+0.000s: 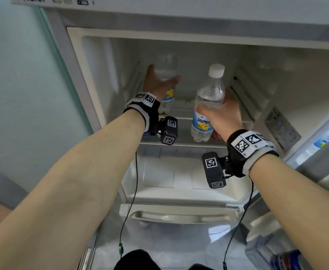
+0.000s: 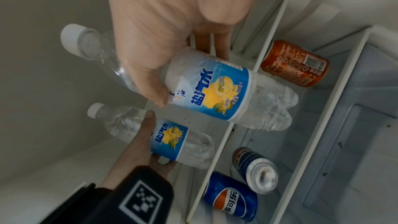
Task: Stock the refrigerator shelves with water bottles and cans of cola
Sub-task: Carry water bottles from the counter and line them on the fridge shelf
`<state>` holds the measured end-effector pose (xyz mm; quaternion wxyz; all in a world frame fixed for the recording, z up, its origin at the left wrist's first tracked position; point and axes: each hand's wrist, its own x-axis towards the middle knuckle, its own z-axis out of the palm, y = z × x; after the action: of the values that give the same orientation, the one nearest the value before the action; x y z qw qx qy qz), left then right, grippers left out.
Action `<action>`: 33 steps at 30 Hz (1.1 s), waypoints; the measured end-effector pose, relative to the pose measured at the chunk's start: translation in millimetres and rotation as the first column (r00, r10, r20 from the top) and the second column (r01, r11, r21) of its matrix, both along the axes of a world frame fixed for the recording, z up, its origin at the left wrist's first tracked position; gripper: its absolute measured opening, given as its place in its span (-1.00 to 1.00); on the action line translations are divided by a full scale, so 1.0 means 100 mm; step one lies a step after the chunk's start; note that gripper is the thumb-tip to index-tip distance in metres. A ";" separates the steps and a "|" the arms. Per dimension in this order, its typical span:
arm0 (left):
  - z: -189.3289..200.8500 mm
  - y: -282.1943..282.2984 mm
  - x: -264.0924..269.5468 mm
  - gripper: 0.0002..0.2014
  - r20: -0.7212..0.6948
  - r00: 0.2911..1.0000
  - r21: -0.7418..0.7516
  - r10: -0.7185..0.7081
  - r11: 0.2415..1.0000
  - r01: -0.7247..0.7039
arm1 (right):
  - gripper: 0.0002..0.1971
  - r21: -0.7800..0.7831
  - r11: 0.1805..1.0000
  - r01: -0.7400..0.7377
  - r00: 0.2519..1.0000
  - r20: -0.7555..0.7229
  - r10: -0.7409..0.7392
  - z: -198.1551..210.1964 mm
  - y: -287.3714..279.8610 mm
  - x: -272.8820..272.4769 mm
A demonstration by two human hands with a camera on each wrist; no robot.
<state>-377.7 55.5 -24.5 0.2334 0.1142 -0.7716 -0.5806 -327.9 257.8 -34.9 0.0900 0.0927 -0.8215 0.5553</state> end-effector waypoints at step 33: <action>-0.18 -0.36 -0.39 -0.33 0.141 0.988 -0.142 0.058 0.989 -0.037 | -0.47 -0.392 0.918 0.055 0.998 -0.019 -0.068 0.25 -0.37 -0.92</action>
<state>-416.2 19.4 -42.5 0.1981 0.1579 -0.8221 -0.5099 -420.0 221.2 -10.0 0.1371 0.0559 -0.6949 0.7037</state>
